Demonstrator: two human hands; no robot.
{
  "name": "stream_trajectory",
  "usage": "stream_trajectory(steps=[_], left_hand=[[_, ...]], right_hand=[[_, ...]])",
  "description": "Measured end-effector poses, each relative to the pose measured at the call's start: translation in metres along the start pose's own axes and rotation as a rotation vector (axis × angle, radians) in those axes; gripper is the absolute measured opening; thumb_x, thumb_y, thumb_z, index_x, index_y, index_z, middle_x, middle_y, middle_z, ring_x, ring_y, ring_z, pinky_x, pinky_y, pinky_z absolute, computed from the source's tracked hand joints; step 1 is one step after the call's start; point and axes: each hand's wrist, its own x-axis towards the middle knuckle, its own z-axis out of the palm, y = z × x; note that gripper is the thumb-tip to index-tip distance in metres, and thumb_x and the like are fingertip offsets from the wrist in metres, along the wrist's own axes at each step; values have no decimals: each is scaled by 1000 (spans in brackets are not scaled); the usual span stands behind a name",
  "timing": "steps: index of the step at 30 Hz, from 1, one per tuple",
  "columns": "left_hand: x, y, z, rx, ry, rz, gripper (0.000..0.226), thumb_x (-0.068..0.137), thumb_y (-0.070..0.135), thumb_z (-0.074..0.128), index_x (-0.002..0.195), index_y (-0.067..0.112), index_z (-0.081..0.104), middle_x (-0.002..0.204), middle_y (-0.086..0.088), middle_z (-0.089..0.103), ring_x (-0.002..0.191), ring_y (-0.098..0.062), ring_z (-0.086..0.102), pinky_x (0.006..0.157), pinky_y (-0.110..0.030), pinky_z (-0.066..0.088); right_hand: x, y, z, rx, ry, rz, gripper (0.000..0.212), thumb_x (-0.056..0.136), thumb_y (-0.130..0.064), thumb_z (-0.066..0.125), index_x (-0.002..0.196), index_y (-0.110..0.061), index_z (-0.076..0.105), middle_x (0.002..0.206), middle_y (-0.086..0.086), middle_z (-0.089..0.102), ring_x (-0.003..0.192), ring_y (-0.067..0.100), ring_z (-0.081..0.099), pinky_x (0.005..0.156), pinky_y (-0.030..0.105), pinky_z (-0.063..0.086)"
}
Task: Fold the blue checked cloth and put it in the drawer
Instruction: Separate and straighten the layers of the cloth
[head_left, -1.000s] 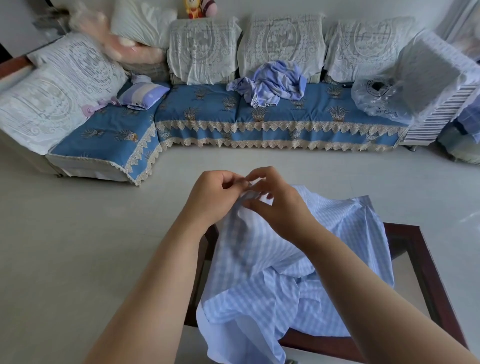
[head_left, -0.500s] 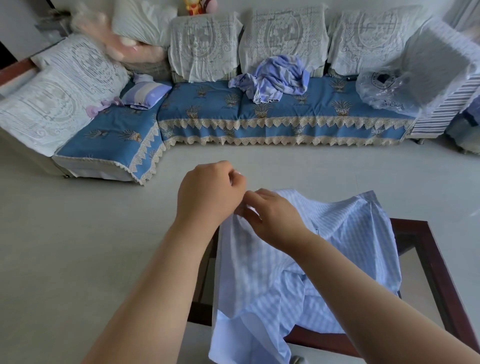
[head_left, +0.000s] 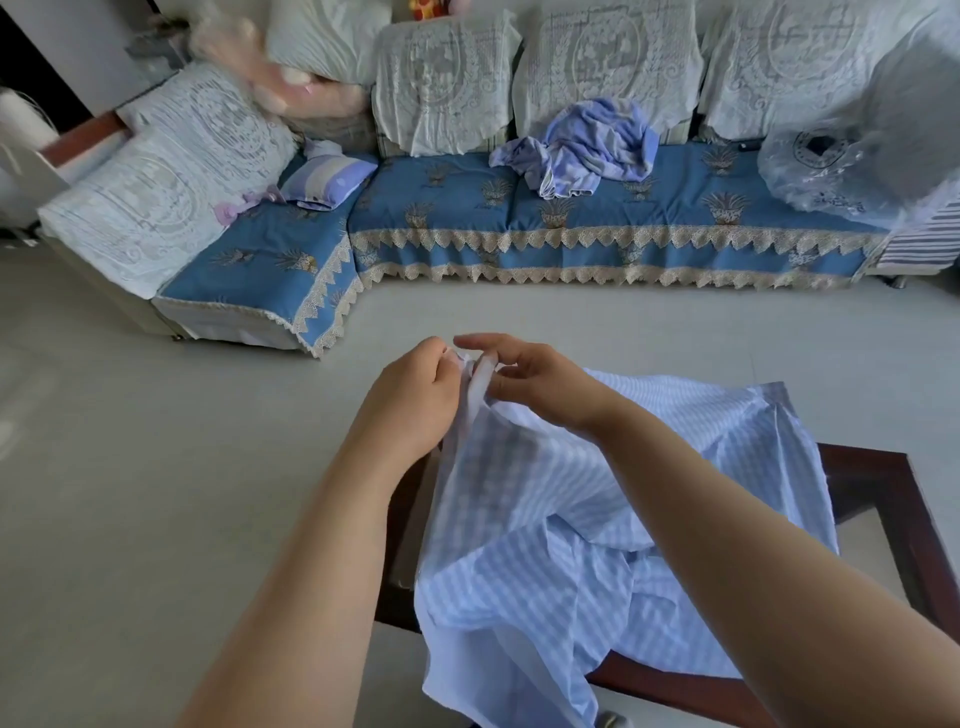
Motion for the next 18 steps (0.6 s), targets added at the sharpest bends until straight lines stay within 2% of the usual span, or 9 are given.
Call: stream_trajectory(steps=[2, 3, 4, 7, 9, 11, 13, 15, 18], left_hand=[[1, -11, -4, -130, -47, -15, 24, 100, 24, 35, 87, 20, 54, 83, -2, 62, 78, -20, 59, 73, -40, 55], [0, -15, -5, -128, -37, 3, 22, 100, 21, 35, 93, 21, 57, 88, 0, 64, 82, -19, 61, 75, -38, 55], [-1, -17, -6, -95, -12, 36, 22, 99, 18, 36, 97, 22, 58, 90, 3, 65, 83, -17, 61, 73, -34, 53], [-5, -16, -8, 29, 95, 177, 27, 97, 11, 41, 116, 23, 57, 103, 7, 67, 91, -13, 60, 75, -28, 48], [-4, -9, -10, 36, 192, 234, 32, 96, 11, 45, 125, 22, 53, 108, 6, 67, 97, -11, 60, 79, -24, 46], [3, -3, -12, -156, 205, 182, 26, 96, 19, 50, 121, 23, 57, 109, 8, 68, 101, -7, 61, 82, -17, 46], [8, 6, -13, -468, 16, 71, 31, 92, 42, 53, 114, 23, 62, 107, 6, 69, 102, -8, 64, 91, -27, 51], [5, 10, -7, -557, -144, 46, 48, 83, 60, 55, 110, 22, 66, 103, 3, 71, 98, -11, 65, 91, -35, 52], [-2, 14, 9, -549, -32, 68, 25, 86, 36, 67, 97, 14, 70, 89, -6, 73, 83, -22, 69, 80, -43, 55]], right_hand=[[5, -3, -4, -75, 13, -8, 14, 88, 0, 61, 99, 6, 66, 102, 17, 67, 87, 26, 63, 90, 43, 51], [7, -6, -5, -124, 29, -10, 10, 86, -2, 63, 93, 3, 68, 94, 19, 69, 85, 29, 64, 91, 47, 51], [9, -9, -6, -181, 51, -14, 7, 85, -6, 66, 89, 0, 69, 90, 17, 70, 84, 29, 65, 89, 45, 51], [9, -26, -11, -312, 177, -39, 11, 83, -23, 71, 84, -11, 70, 83, 2, 70, 78, 12, 62, 77, 27, 48], [8, -41, -16, -343, 248, -56, 15, 82, -29, 72, 85, -14, 71, 82, 0, 70, 76, 10, 59, 71, 24, 45], [7, -53, -21, -388, 258, -84, 13, 81, -29, 73, 83, -18, 69, 75, -7, 65, 68, 4, 54, 65, 21, 42], [8, -57, -23, -424, 272, -108, 12, 80, -28, 74, 85, -21, 66, 72, -9, 61, 64, 2, 51, 64, 22, 42], [7, -55, -25, -402, 311, -102, 18, 78, -27, 75, 92, -24, 64, 73, -3, 57, 62, 7, 47, 63, 26, 41], [1, -53, -29, -384, 300, -55, 26, 81, -24, 73, 105, -24, 64, 76, -3, 56, 65, 9, 50, 64, 25, 41]])
